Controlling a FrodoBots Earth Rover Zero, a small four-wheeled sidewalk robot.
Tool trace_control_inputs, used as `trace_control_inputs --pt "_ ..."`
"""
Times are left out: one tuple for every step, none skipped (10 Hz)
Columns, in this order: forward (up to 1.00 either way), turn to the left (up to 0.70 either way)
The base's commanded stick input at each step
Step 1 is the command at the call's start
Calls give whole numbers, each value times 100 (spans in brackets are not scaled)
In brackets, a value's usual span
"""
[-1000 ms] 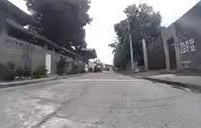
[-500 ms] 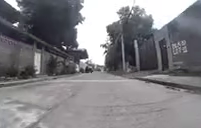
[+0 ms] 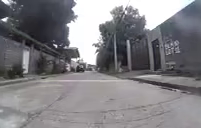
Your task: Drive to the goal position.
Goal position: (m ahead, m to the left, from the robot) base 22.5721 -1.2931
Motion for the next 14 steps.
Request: trace_control_inputs --pt "50 0" --pt "50 0" --pt "50 0" --pt "50 0" --pt "50 0" --pt "50 0" --pt "50 0" --pt "50 0" --pt "50 0" --pt "50 0" --pt "50 0" --pt "50 0" --pt "50 0" --pt "50 0"
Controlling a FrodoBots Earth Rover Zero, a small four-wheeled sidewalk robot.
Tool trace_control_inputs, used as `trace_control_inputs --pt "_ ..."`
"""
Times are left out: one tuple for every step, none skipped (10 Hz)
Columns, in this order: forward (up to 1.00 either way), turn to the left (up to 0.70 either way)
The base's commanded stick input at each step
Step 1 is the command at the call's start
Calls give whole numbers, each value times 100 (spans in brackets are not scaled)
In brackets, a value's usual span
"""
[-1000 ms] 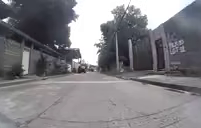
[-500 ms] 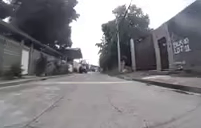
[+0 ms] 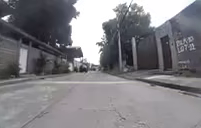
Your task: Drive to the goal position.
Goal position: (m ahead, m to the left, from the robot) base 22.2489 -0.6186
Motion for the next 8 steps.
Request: trace_control_inputs --pt "50 -15" --pt "50 -36" --pt "50 -47" --pt "50 -31" --pt "50 -14" --pt "50 0" --pt "50 0" --pt "50 0"
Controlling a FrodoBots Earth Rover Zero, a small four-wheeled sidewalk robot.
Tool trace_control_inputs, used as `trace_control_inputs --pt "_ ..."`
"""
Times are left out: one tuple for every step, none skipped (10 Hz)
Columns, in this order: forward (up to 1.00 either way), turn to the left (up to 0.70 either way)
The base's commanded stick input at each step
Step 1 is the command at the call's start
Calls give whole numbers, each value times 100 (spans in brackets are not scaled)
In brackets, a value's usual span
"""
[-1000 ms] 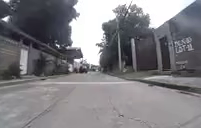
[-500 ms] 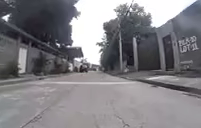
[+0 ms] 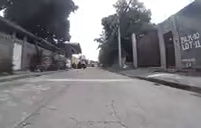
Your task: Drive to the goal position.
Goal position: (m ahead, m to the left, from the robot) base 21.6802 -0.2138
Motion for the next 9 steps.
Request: trace_control_inputs --pt "50 0" --pt "50 0" --pt "50 0" --pt "50 0" --pt "50 0" --pt "50 0" --pt "50 0" --pt "50 0" --pt "50 0"
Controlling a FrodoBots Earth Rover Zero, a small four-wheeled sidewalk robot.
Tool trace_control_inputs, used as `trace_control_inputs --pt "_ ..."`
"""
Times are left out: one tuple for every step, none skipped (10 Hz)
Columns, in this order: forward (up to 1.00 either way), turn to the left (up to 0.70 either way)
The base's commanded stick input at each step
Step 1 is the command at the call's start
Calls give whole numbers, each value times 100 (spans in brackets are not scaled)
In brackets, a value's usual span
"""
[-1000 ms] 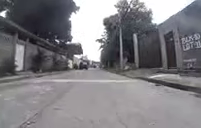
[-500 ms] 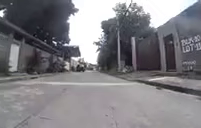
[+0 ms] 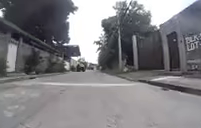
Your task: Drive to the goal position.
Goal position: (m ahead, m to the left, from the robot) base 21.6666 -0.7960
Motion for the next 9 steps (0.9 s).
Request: trace_control_inputs --pt "50 0" --pt "50 0" --pt "50 0" --pt "50 0" --pt "50 0" --pt "50 0" --pt "50 0" --pt "50 0" --pt "50 0"
